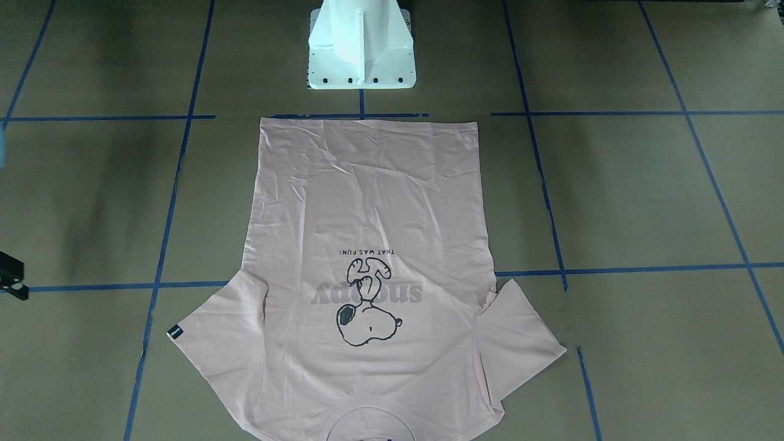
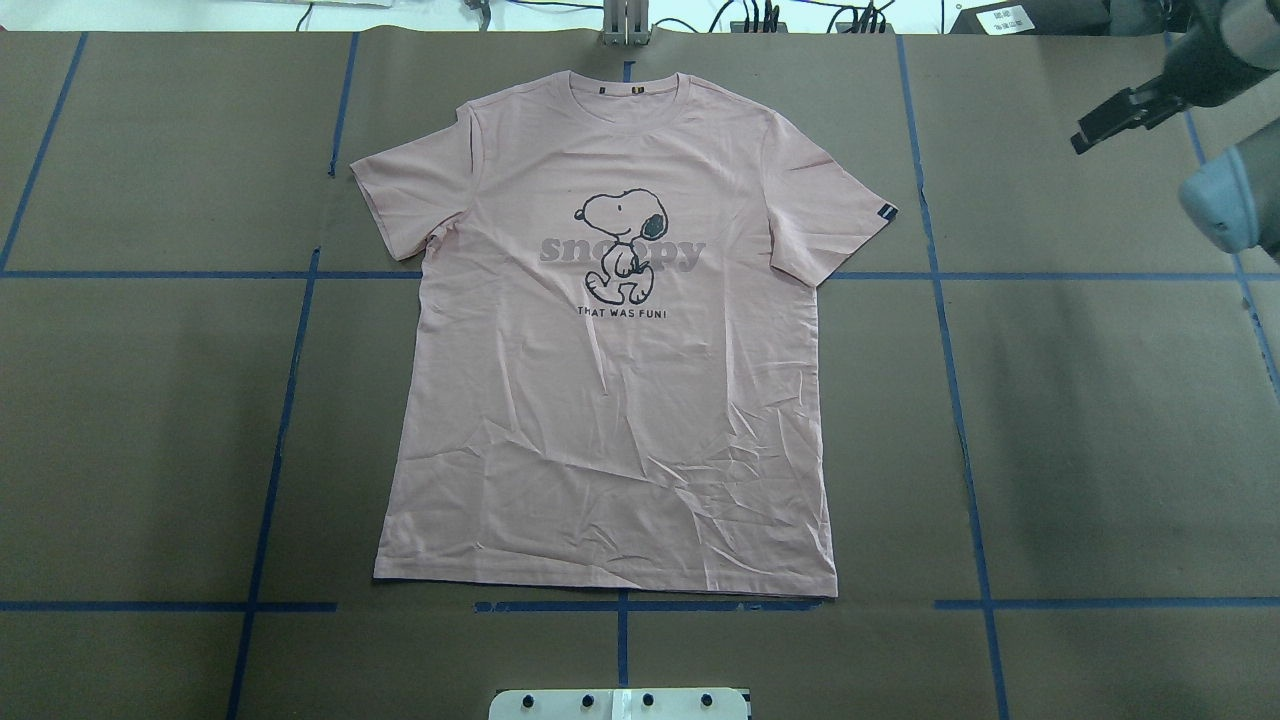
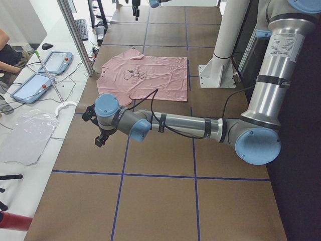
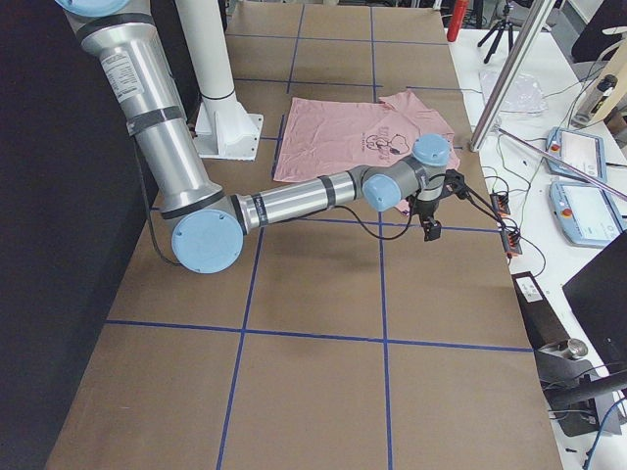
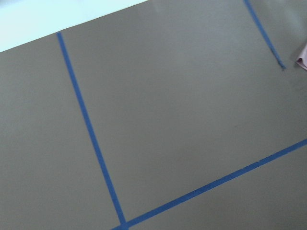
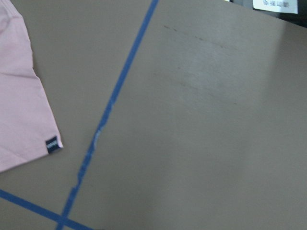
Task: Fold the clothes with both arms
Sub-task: 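Move the right gripper down to the sleeve nearest the right arm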
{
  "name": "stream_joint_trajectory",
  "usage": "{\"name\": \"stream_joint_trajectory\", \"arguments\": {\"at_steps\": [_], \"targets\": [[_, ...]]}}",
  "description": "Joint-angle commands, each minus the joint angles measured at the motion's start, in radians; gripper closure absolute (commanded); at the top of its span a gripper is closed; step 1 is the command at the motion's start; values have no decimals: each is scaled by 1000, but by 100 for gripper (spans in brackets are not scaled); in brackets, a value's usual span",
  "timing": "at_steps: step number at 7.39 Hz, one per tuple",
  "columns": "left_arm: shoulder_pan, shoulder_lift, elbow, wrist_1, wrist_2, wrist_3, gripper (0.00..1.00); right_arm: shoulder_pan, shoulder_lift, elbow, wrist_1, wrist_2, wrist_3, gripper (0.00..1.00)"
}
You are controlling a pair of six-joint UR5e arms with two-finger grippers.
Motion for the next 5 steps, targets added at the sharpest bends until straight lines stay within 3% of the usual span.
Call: {"name": "stream_joint_trajectory", "arguments": {"at_steps": [1,2,3,5], "targets": [[58,-21,27,-34,10,-53,0,-129,83,-36,60,-83,232,0],[97,-36,52,-47,47,-174,0,-169,87,-84,159,-179,303,0],[103,-36,52,-79,60,-202,0,-193,107,-148,234,-194,445,0],[105,-36,52,-82,60,-202,0,-241,117,-231,351,-214,498,0]]}}
